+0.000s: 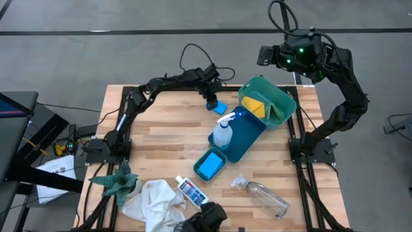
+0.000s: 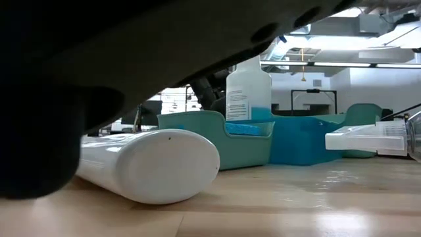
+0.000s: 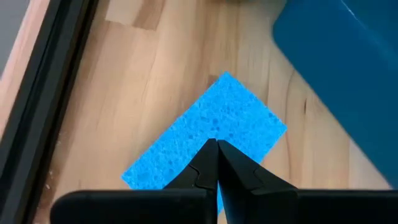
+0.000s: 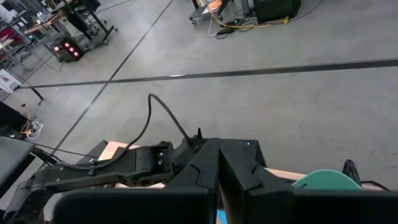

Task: Pick & Place Kitchen Items
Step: Put the light blue sponge into the bottom green bin

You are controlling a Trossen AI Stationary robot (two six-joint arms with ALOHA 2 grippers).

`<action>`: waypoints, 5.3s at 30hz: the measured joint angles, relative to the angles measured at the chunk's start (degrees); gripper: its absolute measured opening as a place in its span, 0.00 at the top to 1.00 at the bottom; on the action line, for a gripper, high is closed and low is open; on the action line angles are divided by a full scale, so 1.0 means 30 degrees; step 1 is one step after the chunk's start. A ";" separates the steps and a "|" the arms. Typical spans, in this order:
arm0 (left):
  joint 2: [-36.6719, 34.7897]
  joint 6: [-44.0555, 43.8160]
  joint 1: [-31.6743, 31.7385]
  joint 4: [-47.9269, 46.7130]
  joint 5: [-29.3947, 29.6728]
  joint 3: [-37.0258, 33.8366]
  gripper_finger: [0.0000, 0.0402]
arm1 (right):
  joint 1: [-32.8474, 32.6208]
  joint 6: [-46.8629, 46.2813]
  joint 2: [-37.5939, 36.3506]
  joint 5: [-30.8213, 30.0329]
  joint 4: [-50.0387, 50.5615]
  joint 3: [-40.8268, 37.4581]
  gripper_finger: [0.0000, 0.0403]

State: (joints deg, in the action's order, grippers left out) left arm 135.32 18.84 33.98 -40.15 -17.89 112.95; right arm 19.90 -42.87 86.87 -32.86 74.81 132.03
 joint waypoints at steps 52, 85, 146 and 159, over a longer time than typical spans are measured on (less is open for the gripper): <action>-0.0408 -0.5075 0.1561 -0.4001 -0.3384 -0.0337 1.00 | -0.1762 -0.0066 0.0024 -0.0231 -0.1424 0.0000 1.00; 0.1810 -1.6440 0.2916 0.8873 -1.7528 -0.0335 1.00 | -0.2540 0.0291 0.0000 -0.0066 -0.1175 0.0000 1.00; -0.3180 -0.8122 0.4931 0.7071 -0.5787 -0.5505 1.00 | -0.2755 -0.0423 0.0000 -0.0066 -0.0073 0.0000 1.00; -0.4456 0.1613 0.1067 0.5755 -0.1937 -0.8262 1.00 | -0.1931 -0.0196 0.0000 -0.0046 -0.0066 0.0000 1.00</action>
State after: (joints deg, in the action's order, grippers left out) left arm 121.95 23.68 37.19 -22.89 -23.71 88.16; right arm 14.11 -43.46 86.87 -33.00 74.61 132.03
